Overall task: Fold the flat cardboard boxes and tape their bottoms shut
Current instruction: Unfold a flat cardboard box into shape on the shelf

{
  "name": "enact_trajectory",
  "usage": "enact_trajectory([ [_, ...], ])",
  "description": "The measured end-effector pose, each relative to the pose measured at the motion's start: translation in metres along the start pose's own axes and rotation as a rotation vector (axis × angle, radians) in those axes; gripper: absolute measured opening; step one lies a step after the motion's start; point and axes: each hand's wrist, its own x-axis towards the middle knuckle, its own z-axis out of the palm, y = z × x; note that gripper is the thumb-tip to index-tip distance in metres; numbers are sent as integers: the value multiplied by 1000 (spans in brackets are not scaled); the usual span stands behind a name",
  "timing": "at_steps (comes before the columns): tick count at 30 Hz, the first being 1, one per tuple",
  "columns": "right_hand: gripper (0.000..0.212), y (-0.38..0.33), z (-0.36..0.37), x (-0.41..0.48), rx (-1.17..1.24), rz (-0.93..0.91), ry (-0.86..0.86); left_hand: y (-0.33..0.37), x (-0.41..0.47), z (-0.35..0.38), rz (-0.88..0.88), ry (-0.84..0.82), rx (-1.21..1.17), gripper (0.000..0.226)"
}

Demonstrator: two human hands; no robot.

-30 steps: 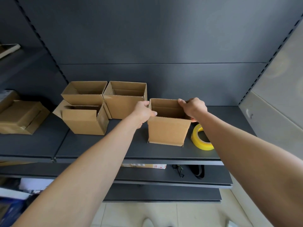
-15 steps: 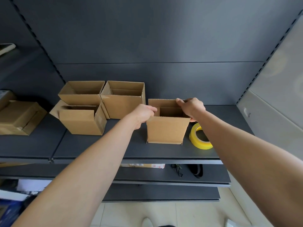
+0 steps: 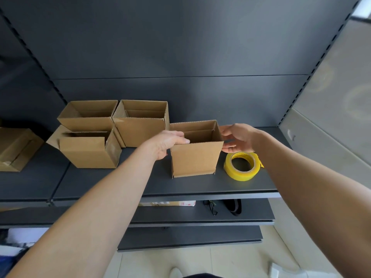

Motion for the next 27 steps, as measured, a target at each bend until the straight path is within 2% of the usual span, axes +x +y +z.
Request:
enact_trajectory([
  [5, 19, 5, -2, 7, 12, 27, 6, 1, 4, 0, 11, -32, 11, 65],
  [9, 36, 7, -1, 10, 13, 41, -25, -1, 5, 0, 20, -51, 6, 71],
  [14, 37, 0, 5, 12, -90, 34, -2, -1, 6, 1, 15, -97, -20, 80],
  [19, 47, -2, 24, 21, -216, 75, 57, -3, 7, 1, 1, -100, -41, 82],
  [27, 21, 1, 23, 29, -177, 148, 80, -5, 10, 2, 7, -82, -55, 74],
])
